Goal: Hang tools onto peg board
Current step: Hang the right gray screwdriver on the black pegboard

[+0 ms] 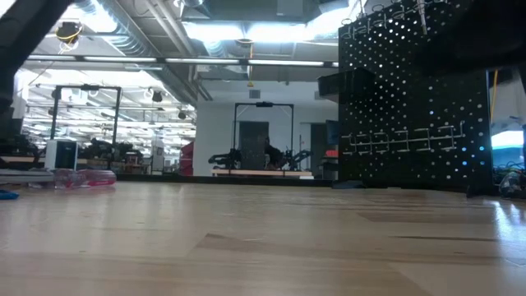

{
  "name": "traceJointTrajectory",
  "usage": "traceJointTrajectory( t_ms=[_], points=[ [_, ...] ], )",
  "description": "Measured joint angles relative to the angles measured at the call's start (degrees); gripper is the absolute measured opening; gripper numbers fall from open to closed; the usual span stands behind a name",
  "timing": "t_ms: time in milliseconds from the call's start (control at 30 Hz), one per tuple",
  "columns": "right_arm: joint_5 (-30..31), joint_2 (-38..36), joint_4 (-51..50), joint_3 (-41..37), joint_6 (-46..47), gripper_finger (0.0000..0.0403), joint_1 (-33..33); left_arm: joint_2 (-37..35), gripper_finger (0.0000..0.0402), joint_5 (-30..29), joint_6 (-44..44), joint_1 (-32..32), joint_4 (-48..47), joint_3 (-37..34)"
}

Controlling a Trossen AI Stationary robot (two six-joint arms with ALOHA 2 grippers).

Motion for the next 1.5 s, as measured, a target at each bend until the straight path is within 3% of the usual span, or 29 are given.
traceJointTrajectory(
  t_ms=[200, 367, 1033, 1367, 1500],
  points=[
    [-2.15, -0.02, -0.23, 0.00, -0.02, 0.0257, -0.40, 4.49, 0.0080, 0.55, 0.75, 1.18, -4.07, 10.53],
    [-2.92, 0.00, 0.24, 0.00, 0.28, 0.0257, -0.37, 4.96, 0.0080, 0.59, 0.06, 2.55, -2.85, 14.16],
    [-2.47, -0.02, 1.61, 0.00, 0.04, 0.0257, -0.39, 9.59, 0.0080, 2.84, -4.17, 5.98, 12.09, 14.38],
    [-2.40, -0.02, 1.45, 0.00, -0.08, 0.0257, -0.39, 10.54, 0.0080, 3.09, -7.78, 7.82, 11.78, 14.38],
    [-2.04, -0.02, 1.39, 0.00, -0.26, 0.0257, -0.39, 10.16, 0.0080, 6.27, -9.53, 6.99, 11.01, 14.37]
  ],
)
